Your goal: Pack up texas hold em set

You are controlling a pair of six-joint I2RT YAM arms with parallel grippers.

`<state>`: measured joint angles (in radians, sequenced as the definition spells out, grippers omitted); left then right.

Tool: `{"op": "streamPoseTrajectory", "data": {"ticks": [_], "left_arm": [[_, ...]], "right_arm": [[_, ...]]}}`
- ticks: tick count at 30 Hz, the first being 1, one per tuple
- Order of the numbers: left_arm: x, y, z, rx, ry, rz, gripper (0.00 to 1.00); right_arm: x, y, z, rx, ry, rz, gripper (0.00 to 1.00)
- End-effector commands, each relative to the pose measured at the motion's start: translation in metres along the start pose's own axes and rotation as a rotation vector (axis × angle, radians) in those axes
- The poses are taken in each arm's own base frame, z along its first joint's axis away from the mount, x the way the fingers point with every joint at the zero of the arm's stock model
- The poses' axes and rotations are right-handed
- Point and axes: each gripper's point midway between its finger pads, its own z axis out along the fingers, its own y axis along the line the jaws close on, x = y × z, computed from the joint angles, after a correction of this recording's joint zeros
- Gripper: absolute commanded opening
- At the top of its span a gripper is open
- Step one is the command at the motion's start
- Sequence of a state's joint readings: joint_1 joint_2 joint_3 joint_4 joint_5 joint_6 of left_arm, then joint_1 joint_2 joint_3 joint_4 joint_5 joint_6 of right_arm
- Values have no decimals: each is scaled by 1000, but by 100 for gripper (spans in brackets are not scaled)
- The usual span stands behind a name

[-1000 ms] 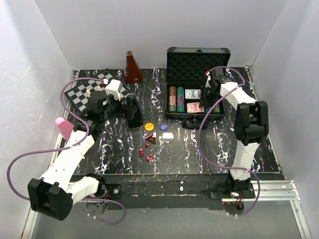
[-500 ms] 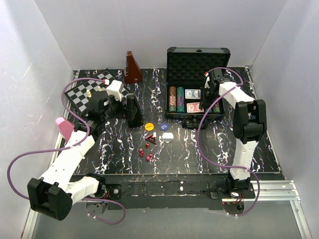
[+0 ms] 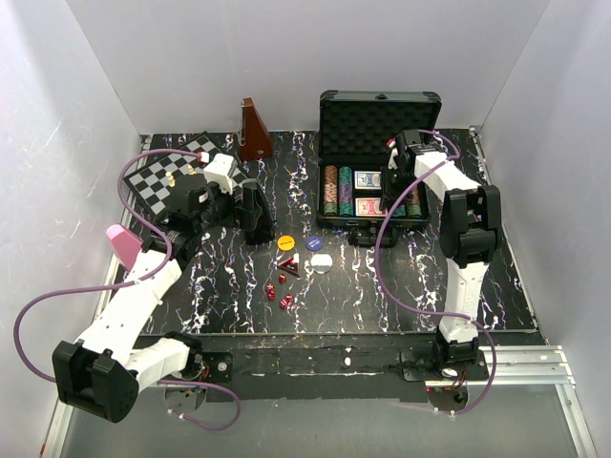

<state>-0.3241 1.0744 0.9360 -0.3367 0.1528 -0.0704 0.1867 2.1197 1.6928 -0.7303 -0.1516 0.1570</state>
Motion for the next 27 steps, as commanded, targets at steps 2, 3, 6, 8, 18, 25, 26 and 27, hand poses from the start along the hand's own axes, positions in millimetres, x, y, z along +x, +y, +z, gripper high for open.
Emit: {"op": "streamPoseTrajectory", "data": {"ticks": [2, 3, 6, 8, 18, 25, 26, 27], "left_arm": [[-20, 0, -6, -9, -49, 24, 98], [-21, -1, -7, -9, -52, 23, 98], [-21, -1, -7, -9, -52, 24, 98], [-21, -1, -7, -9, -52, 23, 98], [-21, 0, -7, -14, -52, 28, 98], [-20, 0, -7, -16, -50, 28, 98], [-20, 0, -7, -16, -50, 28, 98], [-20, 0, -7, -16, -50, 29, 98]], "right_arm": [[-4, 40, 9, -64, -10, -64, 33], [-5, 40, 7, -61, -17, -66, 34], [-10, 40, -3, -49, -46, -72, 39], [-15, 41, -12, -44, -70, -80, 43], [-23, 43, -41, 16, -169, -104, 51], [-27, 43, -43, 28, -197, -107, 53], [-26, 43, -43, 29, -196, -108, 53], [-27, 43, -43, 29, -198, -104, 53]]}}
